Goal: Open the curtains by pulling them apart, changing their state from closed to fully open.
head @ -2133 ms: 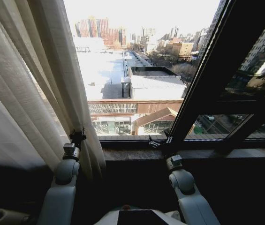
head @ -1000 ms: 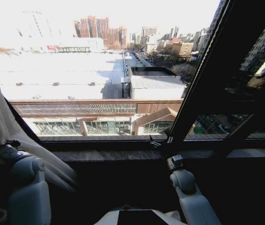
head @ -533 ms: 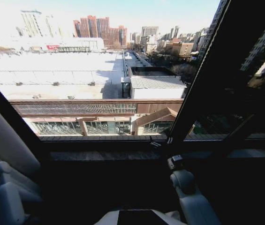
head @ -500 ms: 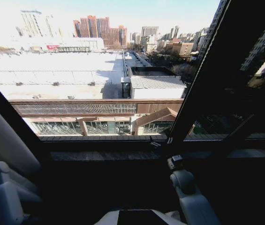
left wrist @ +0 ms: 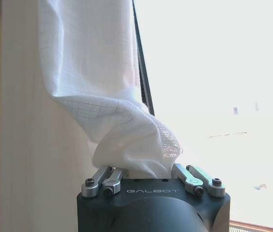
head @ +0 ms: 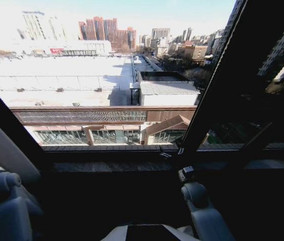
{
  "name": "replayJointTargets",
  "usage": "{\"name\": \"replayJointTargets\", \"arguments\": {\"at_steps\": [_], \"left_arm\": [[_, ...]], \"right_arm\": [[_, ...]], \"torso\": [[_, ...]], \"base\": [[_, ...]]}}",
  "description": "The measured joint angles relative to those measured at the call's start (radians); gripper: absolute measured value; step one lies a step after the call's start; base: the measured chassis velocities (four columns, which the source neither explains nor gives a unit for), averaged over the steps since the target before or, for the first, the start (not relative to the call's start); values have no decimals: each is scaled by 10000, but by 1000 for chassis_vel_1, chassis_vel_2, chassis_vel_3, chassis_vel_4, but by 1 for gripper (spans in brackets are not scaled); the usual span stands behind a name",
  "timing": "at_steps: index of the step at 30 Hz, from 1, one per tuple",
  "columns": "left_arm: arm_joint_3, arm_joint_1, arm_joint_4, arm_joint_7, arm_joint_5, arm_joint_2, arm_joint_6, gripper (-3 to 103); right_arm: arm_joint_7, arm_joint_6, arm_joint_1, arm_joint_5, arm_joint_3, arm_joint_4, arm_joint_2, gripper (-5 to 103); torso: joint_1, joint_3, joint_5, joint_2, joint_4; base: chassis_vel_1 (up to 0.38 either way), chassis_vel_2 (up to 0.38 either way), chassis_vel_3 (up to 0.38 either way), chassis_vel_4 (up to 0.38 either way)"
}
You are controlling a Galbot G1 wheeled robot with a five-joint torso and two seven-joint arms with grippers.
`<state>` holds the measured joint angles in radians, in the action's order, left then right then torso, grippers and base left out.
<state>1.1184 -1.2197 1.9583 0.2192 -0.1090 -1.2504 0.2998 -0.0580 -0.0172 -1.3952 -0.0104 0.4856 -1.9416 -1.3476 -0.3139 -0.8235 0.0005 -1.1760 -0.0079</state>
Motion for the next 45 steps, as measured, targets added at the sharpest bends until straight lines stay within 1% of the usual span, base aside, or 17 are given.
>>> {"name": "replayJointTargets", "arguments": {"at_steps": [3,4,7,10,13,16,17,18,21,23,27,29,32,35,37,40,45], "left_arm": [[-465,-372,533,-2293,18,11,-322,44],[-465,-372,533,-2293,18,11,-322,44],[-824,-1173,1321,-4164,-123,-262,-424,55],[-907,-1537,1661,-4501,-113,-526,-456,66],[-924,-1992,2061,-4506,-3,-972,-487,76],[-976,-2536,2416,-3173,377,-1672,-551,87],[-976,-2536,2416,-3173,377,-1672,-551,87],[-987,-2624,2454,-2473,591,-1918,-569,97],[-965,-2741,2563,-1233,863,-2342,-691,100],[-959,-2846,2660,-954,870,-2517,-869,100],[-970,-3239,2820,-890,796,-2821,-2018,100],[-976,-3582,2971,-1091,786,-3070,-3133,100],[-994,-3708,3210,-631,957,-3267,-3138,100],[-1144,-3722,3505,726,1268,-3447,-2799,100],[-1121,-3744,3541,555,1257,-3445,-2944,100],[-1066,-3981,3552,-1497,574,-3106,-3259,100],[-1678,-4090,3280,-2499,191,-2586,-2668,100]], "right_arm": [[1,198,134,127,-120,-16,-84,100],[1,198,134,127,-120,-16,-84,100],[8,572,156,130,-170,-182,-104,100],[7,661,105,119,-123,-260,-84,100],[6,676,44,81,-34,-326,-11,100],[-13,676,-52,-120,91,-409,23,100],[-13,676,-52,-120,91,-409,23,100],[-16,676,-85,-146,97,-410,41,100],[-19,676,-163,-147,-6,-410,62,100],[-22,676,-210,-133,-84,-411,83,100],[-25,671,-274,-81,-293,-410,161,100],[-26,656,-296,-23,-422,-430,174,100],[-26,655,-342,-21,-494,-546,179,100],[-24,655,-408,-24,-643,-652,215,100],[-24,655,-409,-25,-681,-652,224,100],[-23,649,-332,-35,-806,-571,241,100],[-21,649,-181,-148,-798,-539,198,100]], "torso": [[0,0,0,0,1],[0,0,0,0,1],[0,0,0,0,4],[0,0,1,0,2],[1,0,0,0,3],[0,0,0,-1,4],[0,0,0,-1,4],[0,0,-1,0,3],[0,0,0,0,3],[0,1,0,0,2],[0,0,-1,0,3],[0,0,0,0,3],[1,1,-1,0,3],[0,1,-3,0,2],[0,1,-2,-1,1],[0,0,0,0,4],[0,0,-4,0,2]], "base": [[0,0,0,0],[0,0,0,0],[0,0,0,0],[0,0,0,0],[0,0,0,0],[0,0,0,0],[0,0,0,0],[0,0,0,0],[0,0,0,0],[0,0,0,0],[0,0,0,0],[0,0,0,0],[0,0,0,0],[0,0,0,0],[0,0,0,0],[0,0,0,0],[0,0,0,0]]}}
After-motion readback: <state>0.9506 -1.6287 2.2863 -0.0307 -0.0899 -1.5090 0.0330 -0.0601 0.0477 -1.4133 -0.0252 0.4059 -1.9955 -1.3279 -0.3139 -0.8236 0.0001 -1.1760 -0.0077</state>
